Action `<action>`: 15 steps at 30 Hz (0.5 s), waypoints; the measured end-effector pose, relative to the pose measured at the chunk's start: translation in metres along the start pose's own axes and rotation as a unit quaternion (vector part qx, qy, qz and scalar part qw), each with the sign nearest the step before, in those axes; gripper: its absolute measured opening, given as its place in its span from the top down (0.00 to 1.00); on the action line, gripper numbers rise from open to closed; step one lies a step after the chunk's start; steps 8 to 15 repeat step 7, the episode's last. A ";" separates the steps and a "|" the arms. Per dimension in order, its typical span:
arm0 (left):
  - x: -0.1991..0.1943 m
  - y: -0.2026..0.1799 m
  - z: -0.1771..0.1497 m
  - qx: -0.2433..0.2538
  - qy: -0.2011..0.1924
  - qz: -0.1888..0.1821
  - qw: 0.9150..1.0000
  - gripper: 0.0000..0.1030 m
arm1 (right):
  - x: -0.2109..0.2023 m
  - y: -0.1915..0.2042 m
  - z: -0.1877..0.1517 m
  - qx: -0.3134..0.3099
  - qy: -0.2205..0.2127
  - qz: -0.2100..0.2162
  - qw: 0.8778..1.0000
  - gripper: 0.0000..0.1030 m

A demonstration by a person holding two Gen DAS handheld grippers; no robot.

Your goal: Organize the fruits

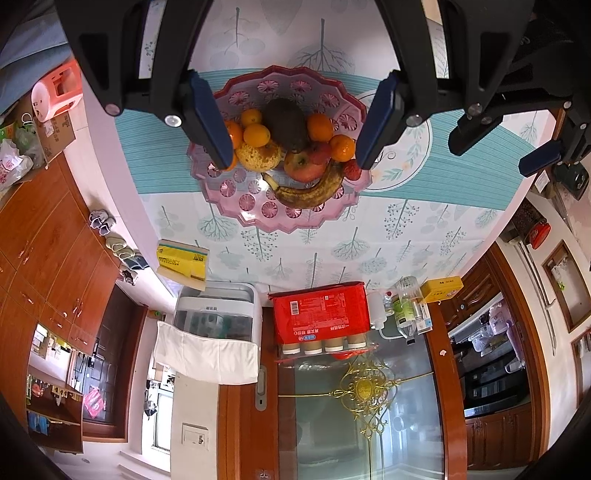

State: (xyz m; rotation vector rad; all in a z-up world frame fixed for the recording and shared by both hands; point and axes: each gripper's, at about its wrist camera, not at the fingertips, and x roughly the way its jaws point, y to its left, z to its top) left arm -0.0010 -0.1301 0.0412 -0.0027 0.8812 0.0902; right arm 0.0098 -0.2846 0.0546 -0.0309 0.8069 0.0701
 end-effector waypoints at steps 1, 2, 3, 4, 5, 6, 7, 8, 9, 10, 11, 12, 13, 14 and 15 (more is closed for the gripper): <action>0.000 0.002 0.000 -0.003 0.001 0.000 1.000 0.08 | 0.000 -0.001 -0.001 0.001 0.001 -0.001 1.000 0.32; 0.000 0.003 -0.001 -0.004 0.002 0.000 1.000 0.08 | 0.000 -0.001 -0.001 0.003 0.001 -0.001 1.000 0.32; 0.000 0.004 -0.001 -0.005 0.003 0.000 1.000 0.08 | 0.000 -0.001 -0.002 0.004 0.002 -0.002 1.000 0.32; 0.000 0.006 0.000 -0.007 0.004 0.000 1.000 0.08 | 0.000 -0.002 -0.003 0.004 0.002 -0.003 1.000 0.32; 0.001 0.006 -0.001 -0.007 0.005 -0.001 1.000 0.08 | 0.000 -0.002 -0.004 0.005 0.003 -0.004 1.000 0.32; 0.001 0.006 -0.001 -0.007 0.006 -0.001 1.000 0.08 | 0.000 -0.002 -0.005 0.005 0.003 -0.005 1.000 0.32; 0.001 0.006 -0.001 -0.007 0.007 -0.001 1.000 0.08 | -0.001 -0.001 -0.006 0.005 0.004 -0.005 1.000 0.32; 0.001 0.006 -0.001 -0.007 0.007 -0.001 1.000 0.08 | -0.001 -0.001 -0.006 0.005 0.004 -0.005 1.000 0.32; 0.001 0.006 -0.001 -0.007 0.007 -0.001 1.000 0.08 | -0.001 -0.001 -0.006 0.005 0.004 -0.005 1.000 0.32; 0.001 0.006 -0.001 -0.007 0.007 -0.001 1.000 0.08 | -0.001 -0.001 -0.006 0.005 0.004 -0.005 1.000 0.32; 0.001 0.006 -0.001 -0.007 0.007 -0.001 1.000 0.08 | -0.001 -0.001 -0.006 0.005 0.004 -0.005 1.000 0.32; 0.001 0.006 -0.001 -0.007 0.007 -0.001 1.000 0.08 | -0.001 -0.001 -0.006 0.005 0.004 -0.005 1.000 0.32; 0.001 0.006 -0.001 -0.007 0.007 -0.001 1.000 0.08 | -0.001 -0.001 -0.006 0.005 0.004 -0.005 1.000 0.32; 0.001 0.006 -0.001 -0.007 0.007 -0.001 1.000 0.08 | -0.001 -0.001 -0.006 0.005 0.004 -0.005 1.000 0.32; 0.001 0.006 -0.001 -0.007 0.007 -0.001 1.000 0.08 | -0.001 -0.001 -0.006 0.005 0.004 -0.005 1.000 0.32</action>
